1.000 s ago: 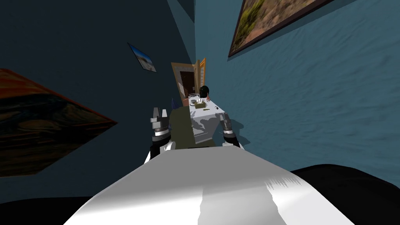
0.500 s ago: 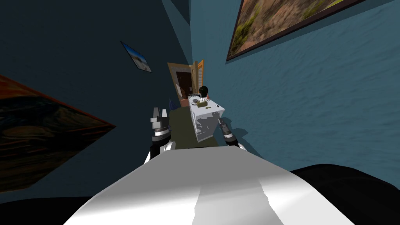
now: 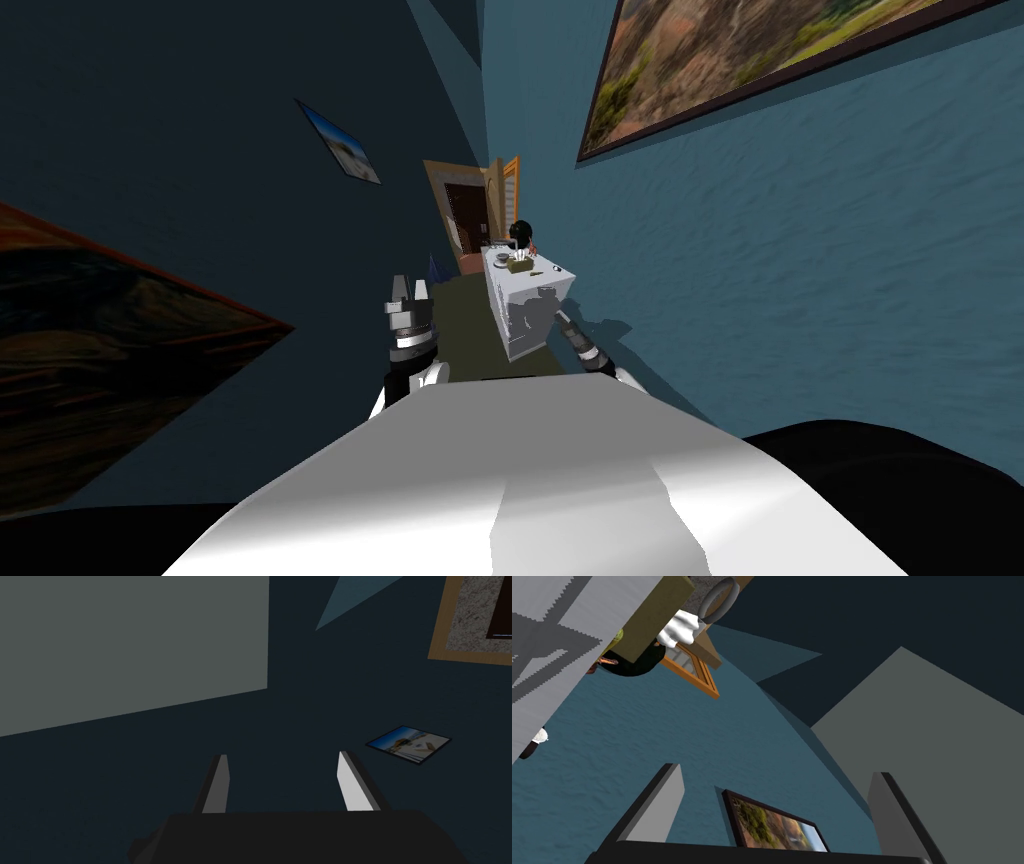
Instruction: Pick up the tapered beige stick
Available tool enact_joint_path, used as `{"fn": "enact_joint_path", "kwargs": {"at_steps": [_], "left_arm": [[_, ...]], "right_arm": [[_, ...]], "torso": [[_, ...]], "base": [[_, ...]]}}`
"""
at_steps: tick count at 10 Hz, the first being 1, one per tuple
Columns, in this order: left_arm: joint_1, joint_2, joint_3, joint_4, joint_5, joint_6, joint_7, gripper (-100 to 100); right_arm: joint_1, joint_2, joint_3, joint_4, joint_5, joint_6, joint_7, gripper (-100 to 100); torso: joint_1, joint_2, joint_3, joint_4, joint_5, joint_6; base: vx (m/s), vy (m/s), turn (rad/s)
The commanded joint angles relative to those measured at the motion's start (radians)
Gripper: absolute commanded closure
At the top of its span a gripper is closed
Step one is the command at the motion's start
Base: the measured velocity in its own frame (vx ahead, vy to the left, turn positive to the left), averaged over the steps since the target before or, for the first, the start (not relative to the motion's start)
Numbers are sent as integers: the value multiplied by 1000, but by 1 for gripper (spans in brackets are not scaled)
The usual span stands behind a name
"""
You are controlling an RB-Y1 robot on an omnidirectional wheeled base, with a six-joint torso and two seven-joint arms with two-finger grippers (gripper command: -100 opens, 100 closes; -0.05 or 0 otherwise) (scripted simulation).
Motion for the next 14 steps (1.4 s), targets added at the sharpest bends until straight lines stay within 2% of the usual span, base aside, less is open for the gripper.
{"fn": "enact_joint_path", "kwargs": {"at_steps": [1, 2, 3, 4, 5, 6, 7, 8, 9, 10, 11, 12, 13, 14], "left_arm": [[0, 0, 0, 0, 0, 0, 0, 0], [0, 0, 0, 0, 0, 0, 0, 0], [0, 0, 0, 0, 0, 0, 0, 0], [0, 0, 0, 0, 0, 0, 0, 0], [0, 0, 0, 0, 0, 0, 0, 0], [0, 0, 0, 0, 0, 0, 0, 0], [0, 0, 0, 0, 0, 0, 0, 0], [0, 0, 0, 0, 0, 0, 0, 0], [0, 0, 0, 0, 0, 0, 0, 0], [0, 0, 0, 0, 0, 0, 0, 0], [0, 0, 0, 0, 0, 0, 0, 0], [0, 0, 0, 0, 0, 0, 0, 0], [0, 0, 0, 0, 0, 0, 0, 0], [0, 0, 0, 0, 0, 0, 0, 0]], "right_arm": [[-6, -50, -15, 32, 50, -36, 12, -100], [-6, -61, -15, 32, 56, -36, 12, -100], [-13, -99, -29, 62, 97, -71, 26, -100], [-13, -112, -29, 62, 106, -71, 26, -100], [-21, -149, -45, 93, 146, -106, 39, -100], [-21, -164, -45, 93, 159, -106, 39, -100], [-31, -199, -63, 123, 199, -141, 53, -100], [-31, -218, -63, 123, 214, -141, 53, -100], [-42, -255, -82, 154, 250, -176, 67, -100], [-42, -273, -82, 154, 271, -176, 67, -100], [-54, -309, -102, 184, 305, -212, 81, -100], [-54, -329, -102, 184, 329, -212, 81, -100], [-66, -364, -123, 214, 362, -247, 95, -100], [-66, -384, -123, 214, 388, -247, 95, -100]], "torso": [[0, 0, 0, 0, 0, 0], [1, 0, 0, 0, 0, 0], [1, 0, 0, 0, 0, 0], [0, 1, 0, 0, 0, 0], [0, 0, 0, 0, 0, 0], [2, 0, 0, 0, 0, 0], [1, -2, -1, 0, 0, 0], [2, -1, -1, 0, 0, 0], [1, -1, -1, 0, 0, 0], [0, -2, -1, 0, 0, 0], [-1, -2, -1, 0, 0, 0], [0, -2, -1, -1, 0, 0], [0, -3, -2, -1, 0, 0], [0, -3, -2, -1, 0, 0]], "base": [[-25, 121, -122], [-30, 112, -53], [-52, 108, -84], [-43, 98, -64], [-29, 132, -90], [-14, 113, -48], [-28, 137, -73], [-27, 109, -50], [-17, 103, -56], [-9, 86, -37], [-12, 112, -63], [-1, 99, -33], [-6, 107, -37], [1, 92, -27]]}}
